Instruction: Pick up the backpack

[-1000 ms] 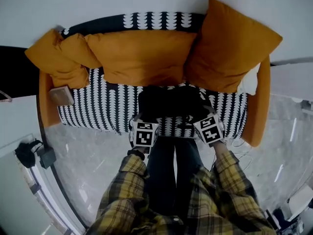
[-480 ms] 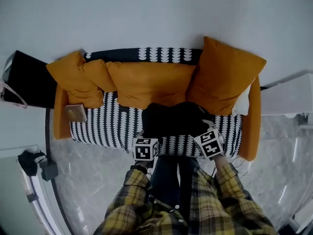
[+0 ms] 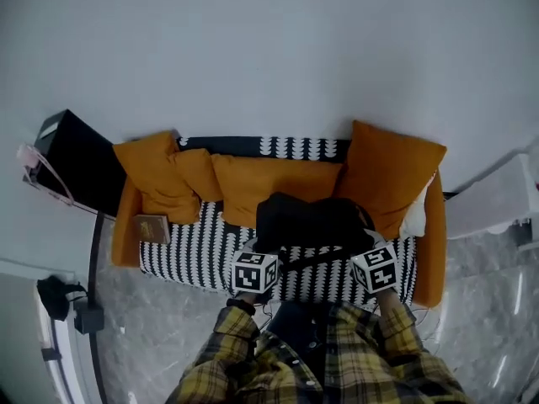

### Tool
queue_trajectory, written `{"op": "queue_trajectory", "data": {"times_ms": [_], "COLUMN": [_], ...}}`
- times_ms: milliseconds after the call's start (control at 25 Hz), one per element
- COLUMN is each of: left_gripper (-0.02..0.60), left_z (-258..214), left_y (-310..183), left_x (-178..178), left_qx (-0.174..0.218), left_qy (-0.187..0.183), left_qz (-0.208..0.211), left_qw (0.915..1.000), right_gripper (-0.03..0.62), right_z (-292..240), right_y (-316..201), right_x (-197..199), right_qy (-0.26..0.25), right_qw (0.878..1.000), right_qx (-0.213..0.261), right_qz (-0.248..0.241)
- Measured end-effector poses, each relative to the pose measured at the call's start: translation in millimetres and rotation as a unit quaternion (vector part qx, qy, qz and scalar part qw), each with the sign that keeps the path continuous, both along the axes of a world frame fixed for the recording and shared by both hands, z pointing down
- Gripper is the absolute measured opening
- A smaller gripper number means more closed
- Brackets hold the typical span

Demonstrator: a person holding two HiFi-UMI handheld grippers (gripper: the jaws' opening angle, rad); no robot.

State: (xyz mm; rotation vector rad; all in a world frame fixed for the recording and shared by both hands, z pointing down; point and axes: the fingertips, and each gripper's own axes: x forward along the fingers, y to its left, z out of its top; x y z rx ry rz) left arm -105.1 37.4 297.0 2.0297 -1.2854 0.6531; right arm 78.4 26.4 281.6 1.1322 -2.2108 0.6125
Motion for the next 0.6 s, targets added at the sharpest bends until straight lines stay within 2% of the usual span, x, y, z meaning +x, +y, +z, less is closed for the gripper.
{"op": "queue_trajectory", "data": {"times_ms": [160,360,600], "left_gripper": [0.037,0.037,0.038], "left_z": [-44.0,-103.6,-166.1], "left_y": [-9.2,-14.8,-9.7], "left_x": [0.6,1.5,-1.8], "left_qx": [0.042,0.099,0.170], "left_qy": [0.012,0.008,0.021], "left_qz": [0.012,0.040,0.021], "left_qw": [0.9990,0.9943,0.9849], "right_gripper": [0.032,0.032,0.032], "right_z": [-39.5,-89.9,-142.3], "right_y": [-10.3,-13.6,-5.1], "right_x": [0.7,3.2,0.5], "right_qy": [-0.024,-0.053,-0.076], "right_qw": [0.999,0.996,0.990], "right_qx": [0.033,0.074,0.120], "right_qz": [0.005,0.000,-0.027]}}
